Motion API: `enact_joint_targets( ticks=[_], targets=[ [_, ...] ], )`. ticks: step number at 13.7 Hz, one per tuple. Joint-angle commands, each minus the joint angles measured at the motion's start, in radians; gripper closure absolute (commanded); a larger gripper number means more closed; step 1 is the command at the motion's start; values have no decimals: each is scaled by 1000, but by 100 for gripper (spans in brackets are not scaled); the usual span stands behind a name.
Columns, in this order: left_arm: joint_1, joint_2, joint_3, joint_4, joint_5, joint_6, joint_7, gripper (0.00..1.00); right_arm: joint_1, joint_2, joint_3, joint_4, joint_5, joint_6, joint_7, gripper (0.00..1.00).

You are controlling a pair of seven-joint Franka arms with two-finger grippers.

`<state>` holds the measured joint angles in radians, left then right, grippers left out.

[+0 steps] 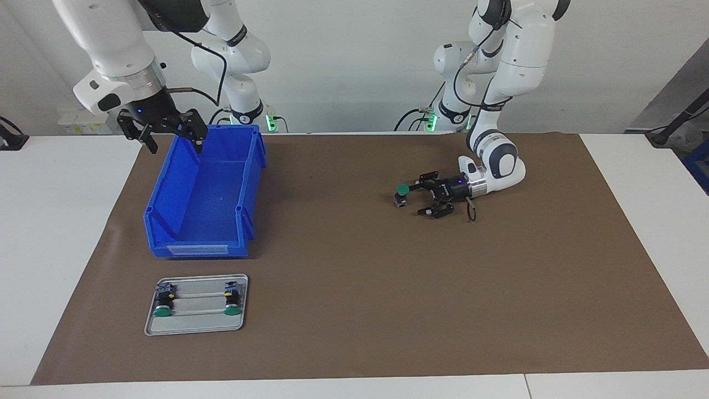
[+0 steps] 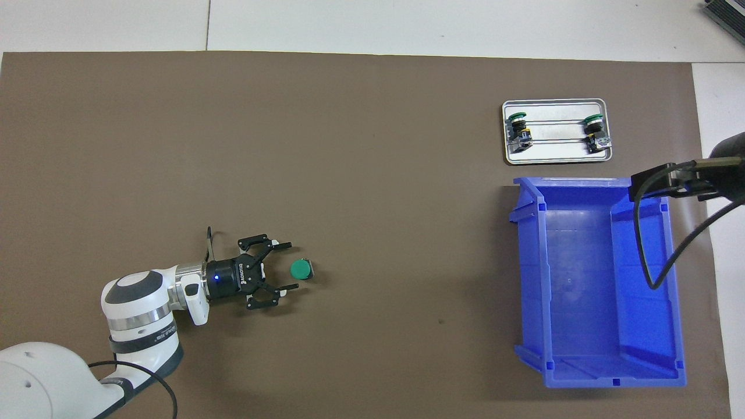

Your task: Place and press button with both arms

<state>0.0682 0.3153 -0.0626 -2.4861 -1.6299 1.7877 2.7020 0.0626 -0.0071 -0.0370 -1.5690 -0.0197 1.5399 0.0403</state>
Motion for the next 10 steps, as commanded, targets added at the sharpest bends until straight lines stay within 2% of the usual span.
enact_joint_targets(
  ticks=[1, 5, 10],
  targets=[
    [100, -21, -2, 31, 109, -47, -80, 8, -9, -19, 11, -16, -2, -6, 13, 0],
    [180, -21, 20, 243, 309, -132, -420, 12, -9, -19, 12, -16, -2, -8, 13, 0],
    [242, -31, 20, 611, 499, -276, -984, 12, -9, -19, 11, -17, -2, -6, 13, 0]
  ],
)
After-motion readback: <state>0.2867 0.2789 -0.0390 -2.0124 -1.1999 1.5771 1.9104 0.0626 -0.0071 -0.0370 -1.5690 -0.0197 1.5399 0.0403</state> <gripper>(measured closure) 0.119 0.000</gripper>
